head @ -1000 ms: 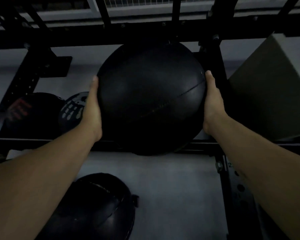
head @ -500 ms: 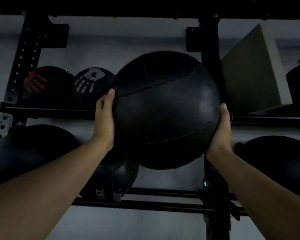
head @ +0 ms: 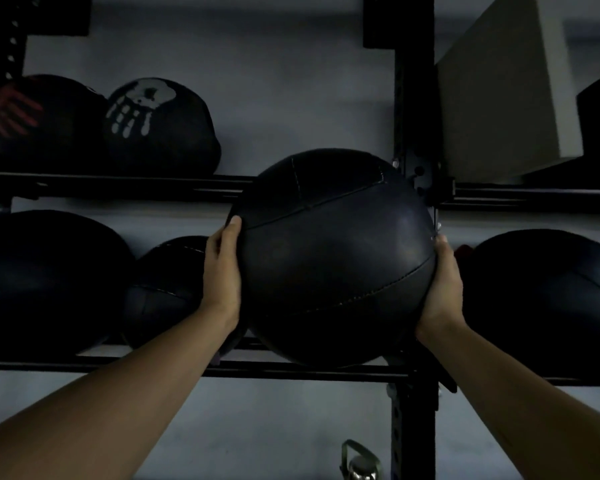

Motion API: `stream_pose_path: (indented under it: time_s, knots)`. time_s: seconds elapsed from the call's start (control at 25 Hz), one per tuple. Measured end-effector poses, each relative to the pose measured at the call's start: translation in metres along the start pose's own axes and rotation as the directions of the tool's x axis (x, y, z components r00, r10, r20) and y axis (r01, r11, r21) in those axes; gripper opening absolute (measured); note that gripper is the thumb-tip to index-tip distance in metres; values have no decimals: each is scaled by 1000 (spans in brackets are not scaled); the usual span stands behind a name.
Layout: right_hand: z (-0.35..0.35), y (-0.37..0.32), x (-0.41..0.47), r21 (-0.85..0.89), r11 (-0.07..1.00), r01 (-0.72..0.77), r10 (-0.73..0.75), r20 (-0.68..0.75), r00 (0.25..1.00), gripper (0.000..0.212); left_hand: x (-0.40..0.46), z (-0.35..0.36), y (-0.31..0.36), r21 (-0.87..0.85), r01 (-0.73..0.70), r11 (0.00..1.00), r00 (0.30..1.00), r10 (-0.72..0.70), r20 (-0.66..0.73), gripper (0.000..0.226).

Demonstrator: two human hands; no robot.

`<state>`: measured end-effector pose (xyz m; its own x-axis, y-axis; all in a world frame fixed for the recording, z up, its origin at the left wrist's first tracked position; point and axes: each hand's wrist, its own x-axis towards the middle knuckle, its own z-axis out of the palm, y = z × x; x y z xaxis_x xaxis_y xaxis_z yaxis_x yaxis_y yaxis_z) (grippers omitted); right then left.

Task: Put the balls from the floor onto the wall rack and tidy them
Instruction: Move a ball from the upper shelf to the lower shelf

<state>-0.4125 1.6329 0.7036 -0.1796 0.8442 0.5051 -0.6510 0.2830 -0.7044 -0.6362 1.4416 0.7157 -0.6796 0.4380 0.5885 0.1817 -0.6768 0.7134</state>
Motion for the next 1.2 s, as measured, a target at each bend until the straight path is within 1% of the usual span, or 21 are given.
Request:
stream_pose_path:
  time_s: [0.12, 0.2, 0.32, 0.36, 0.4, 0.44, 0.48, 0.52, 0.6, 0.64, 0.68, 0.76, 0.92, 1.08, 1.2]
  knots:
    - [0, 18, 10, -41, 998, 37, -37, -11, 999, 70, 11, -1, -23, 12, -4, 1000, 1000, 4, -30, 82]
    - [1, 32, 17, -85, 995, 52, -55, -37, 998, 59, 20, -4, -43, 39, 6, 999, 999, -5, -35, 83]
    - [2, 49, 33, -181, 972, 152, -160, -29, 987, 42, 32, -6, -66, 58, 55, 997, 997, -52, -52, 82]
    - [3, 53, 40, -217, 959, 181, -187, -8, 982, 39, 38, -2, -70, 124, 24, 992, 999, -18, -50, 80]
    - [3, 58, 48, -256, 944, 207, -208, 21, 978, 37, 46, 5, -72, 233, -34, 972, 999, 39, -14, 80]
    - [5, 62, 54, -304, 921, 245, -237, 64, 969, 36, 52, 14, -74, 348, -108, 931, 994, 90, 69, 81]
    - [7, 65, 60, -358, 885, 297, -273, 119, 955, 36, 58, 26, -76, 445, -173, 878, 982, 117, 151, 84]
    - [11, 69, 66, -408, 846, 344, -300, 169, 939, 37, 65, 38, -82, 517, -216, 828, 972, 134, 191, 86]
    - [18, 74, 78, -474, 786, 397, -338, 208, 918, 41, 77, 51, -96, 605, -284, 743, 959, 227, 172, 85]
    - [20, 77, 81, -487, 772, 409, -350, 211, 913, 43, 80, 52, -103, 622, -309, 719, 949, 278, 150, 82]
    - [20, 79, 84, -491, 763, 420, -361, 214, 908, 45, 82, 52, -107, 625, -328, 708, 940, 313, 137, 80]
    - [18, 81, 85, -500, 755, 425, -366, 217, 905, 45, 82, 50, -111, 635, -338, 695, 933, 338, 127, 77]
    - [17, 75, 79, -533, 726, 434, -365, 235, 901, 46, 77, 50, -105, 638, -330, 696, 938, 316, 141, 80]
    - [8, 69, 64, -606, 675, 421, -283, 315, 906, 53, 62, 39, -98, 648, -328, 688, 944, 256, 207, 86]
    - [2, 68, 40, -687, 632, 358, -231, 274, 934, 60, 45, 21, -100, 671, -319, 669, 946, 187, 263, 81]
